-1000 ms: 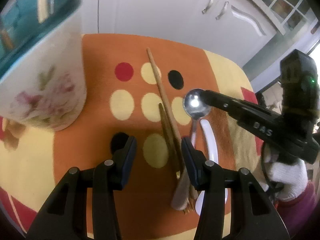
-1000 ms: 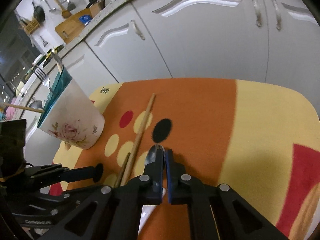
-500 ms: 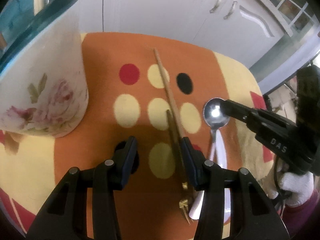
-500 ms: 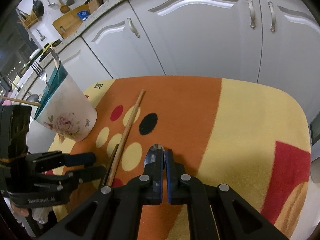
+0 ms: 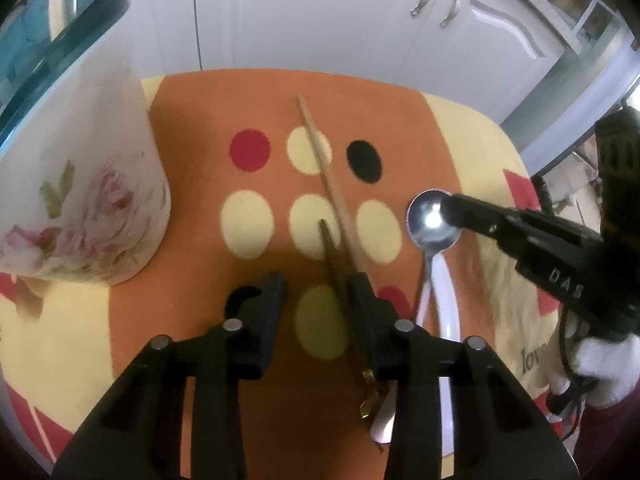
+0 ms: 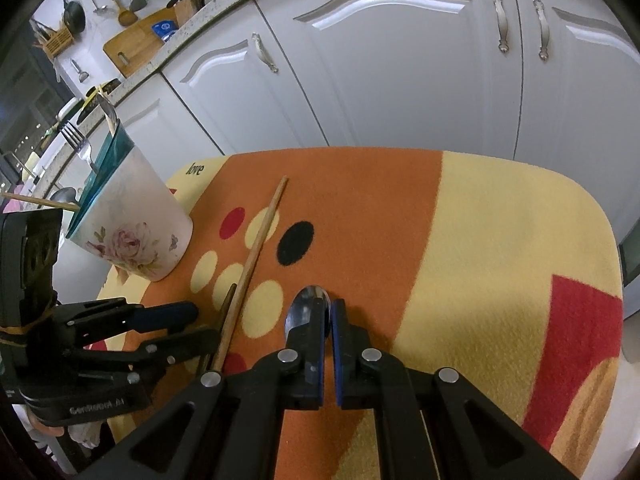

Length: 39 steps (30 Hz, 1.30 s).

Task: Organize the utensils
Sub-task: 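Close the left tool on the gold fork while the right tool grasps the metal spoon, then lift the gold fork and metal spoon and lower them into the floral cup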

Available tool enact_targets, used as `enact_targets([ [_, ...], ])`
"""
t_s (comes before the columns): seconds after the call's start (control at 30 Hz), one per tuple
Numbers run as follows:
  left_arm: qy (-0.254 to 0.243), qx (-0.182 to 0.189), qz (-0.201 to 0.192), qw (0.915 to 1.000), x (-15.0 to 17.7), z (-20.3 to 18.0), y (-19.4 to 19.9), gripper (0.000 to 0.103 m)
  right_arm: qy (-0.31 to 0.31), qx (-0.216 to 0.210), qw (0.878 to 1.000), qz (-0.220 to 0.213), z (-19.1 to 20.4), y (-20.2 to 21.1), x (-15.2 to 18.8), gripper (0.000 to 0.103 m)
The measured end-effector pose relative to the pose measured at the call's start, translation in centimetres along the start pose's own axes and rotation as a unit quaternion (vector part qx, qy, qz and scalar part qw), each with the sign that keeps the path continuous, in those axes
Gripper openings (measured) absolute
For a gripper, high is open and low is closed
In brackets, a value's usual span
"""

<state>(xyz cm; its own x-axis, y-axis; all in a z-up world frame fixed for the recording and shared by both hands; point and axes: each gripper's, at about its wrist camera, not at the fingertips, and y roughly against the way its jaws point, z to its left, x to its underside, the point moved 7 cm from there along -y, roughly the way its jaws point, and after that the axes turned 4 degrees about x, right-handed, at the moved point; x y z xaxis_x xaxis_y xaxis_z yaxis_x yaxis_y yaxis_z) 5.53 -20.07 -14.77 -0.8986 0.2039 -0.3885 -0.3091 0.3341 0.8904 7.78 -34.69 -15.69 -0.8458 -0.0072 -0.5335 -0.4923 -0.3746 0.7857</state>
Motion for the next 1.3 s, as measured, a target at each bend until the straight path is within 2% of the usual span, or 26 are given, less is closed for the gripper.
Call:
enact_targets([
  [0.17, -0.005, 0.002, 0.004, 1.0000, 0.7, 0.2, 0.4, 0.032, -0.002, 0.001, 1.000, 0.003, -0.1, -0.1, 0.1, 0.002],
  [0.33, 0.014, 0.010, 0.003, 0.9998, 0.0, 0.2, 0.0, 0.032, 0.000, -0.001, 1.000, 0.005, 0.0, -0.1, 0.1, 0.002],
  [0.57, -0.016, 0.016, 0.013, 0.9997, 1.1, 0.2, 0.5, 0.026, -0.001, -0.012, 1.000, 0.018, 0.0, -0.2, 0.3, 0.005],
  [0.77, 0.022, 0.013, 0.015, 0.9996, -0.6, 0.7, 0.0, 0.026, 0.000, -0.023, 0.999, 0.025, 0.2, -0.7, 0.7, 0.008],
  [0.93, 0.007, 0.007, 0.013, 0.9999, -1.3, 0.0, -0.6, 0.026, -0.001, -0.031, 0.999, 0.024, 0.1, -0.9, 0.4, 0.008],
  [1.0, -0.007, 0.005, 0.013, 0.9999, -1.0, -0.3, -0.7, 0.011, -0.006, -0.035, 0.999, 0.021, 0.1, -1.0, 0.3, 0.008],
  [1.07, -0.017, 0.006, 0.008, 0.9998, -0.9, -0.3, -0.7, 0.009, -0.002, -0.036, 0.999, 0.019, 0.4, -1.2, 0.2, 0.008],
  [1.17, -0.005, 0.030, 0.004, 0.9995, -0.8, 0.2, 0.0, 0.008, 0.020, -0.024, 0.999, 0.014, 1.3, -0.6, 0.1, 0.005],
  [1.3, 0.001, 0.047, -0.030, 0.9985, -1.2, 0.7, 2.8, 0.007, 0.033, -0.011, 0.999, -0.020, 2.3, 1.7, -0.7, 0.004],
])
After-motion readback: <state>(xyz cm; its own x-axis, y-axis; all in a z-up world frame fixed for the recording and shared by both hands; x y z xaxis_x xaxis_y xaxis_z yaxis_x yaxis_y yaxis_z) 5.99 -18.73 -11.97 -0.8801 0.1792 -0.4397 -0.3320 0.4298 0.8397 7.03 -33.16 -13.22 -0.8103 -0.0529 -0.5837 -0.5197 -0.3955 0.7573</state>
